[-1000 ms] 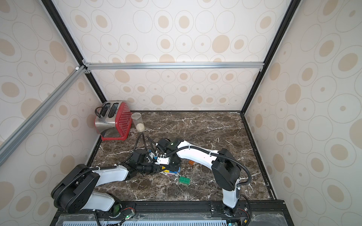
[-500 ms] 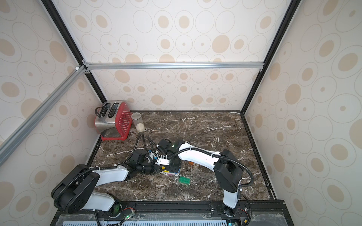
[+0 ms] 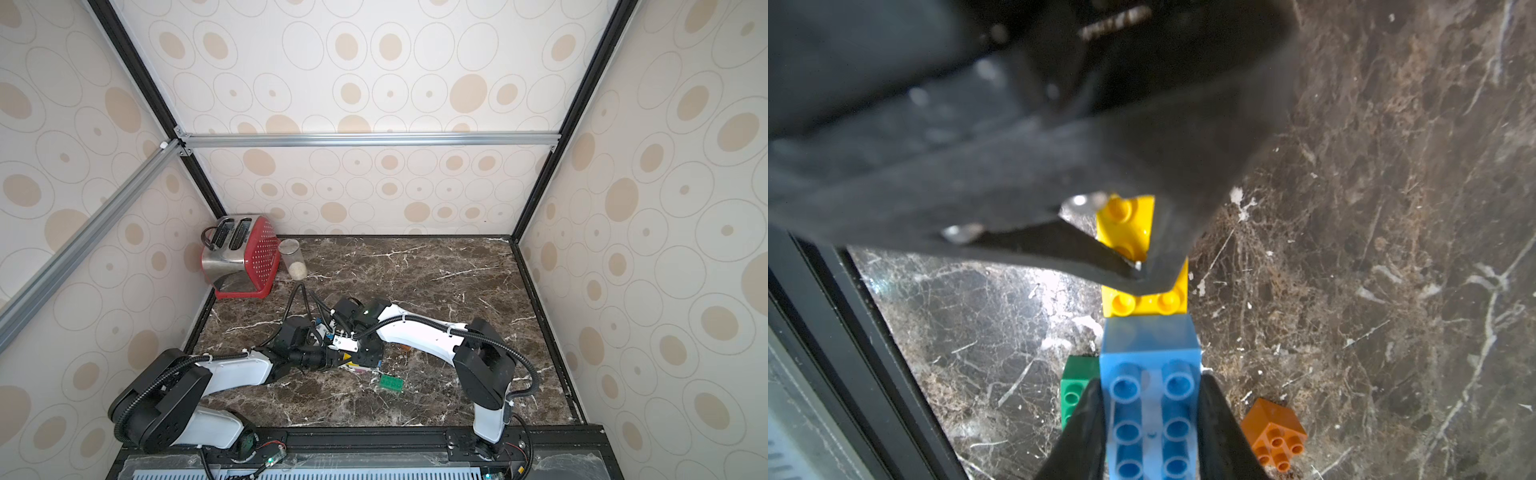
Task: Assemble a heart with lego
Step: Assemble the lego brick with the lego brick.
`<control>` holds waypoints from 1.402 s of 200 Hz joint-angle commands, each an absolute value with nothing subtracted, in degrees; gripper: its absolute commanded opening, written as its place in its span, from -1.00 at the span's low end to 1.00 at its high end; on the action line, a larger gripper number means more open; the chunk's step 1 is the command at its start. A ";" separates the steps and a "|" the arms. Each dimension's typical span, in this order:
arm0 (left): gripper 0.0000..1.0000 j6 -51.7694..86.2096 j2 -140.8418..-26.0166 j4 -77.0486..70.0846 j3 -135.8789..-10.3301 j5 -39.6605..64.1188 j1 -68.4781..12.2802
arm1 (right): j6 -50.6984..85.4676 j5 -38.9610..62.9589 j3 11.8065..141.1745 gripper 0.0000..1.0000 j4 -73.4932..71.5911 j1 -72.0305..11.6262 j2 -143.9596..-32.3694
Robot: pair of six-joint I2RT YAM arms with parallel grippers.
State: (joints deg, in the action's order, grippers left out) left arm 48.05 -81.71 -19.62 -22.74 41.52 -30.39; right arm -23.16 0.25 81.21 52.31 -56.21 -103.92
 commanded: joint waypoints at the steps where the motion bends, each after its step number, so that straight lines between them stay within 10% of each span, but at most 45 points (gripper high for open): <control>1: 0.05 46.61 -82.87 -14.68 -22.10 38.06 -30.60 | -22.66 2.47 80.05 -0.56 55.63 -54.38 -106.06; 280: 0.05 46.06 -83.05 -13.72 -22.76 38.06 -30.67 | -26.81 0.51 76.51 -0.60 52.35 -55.65 -102.00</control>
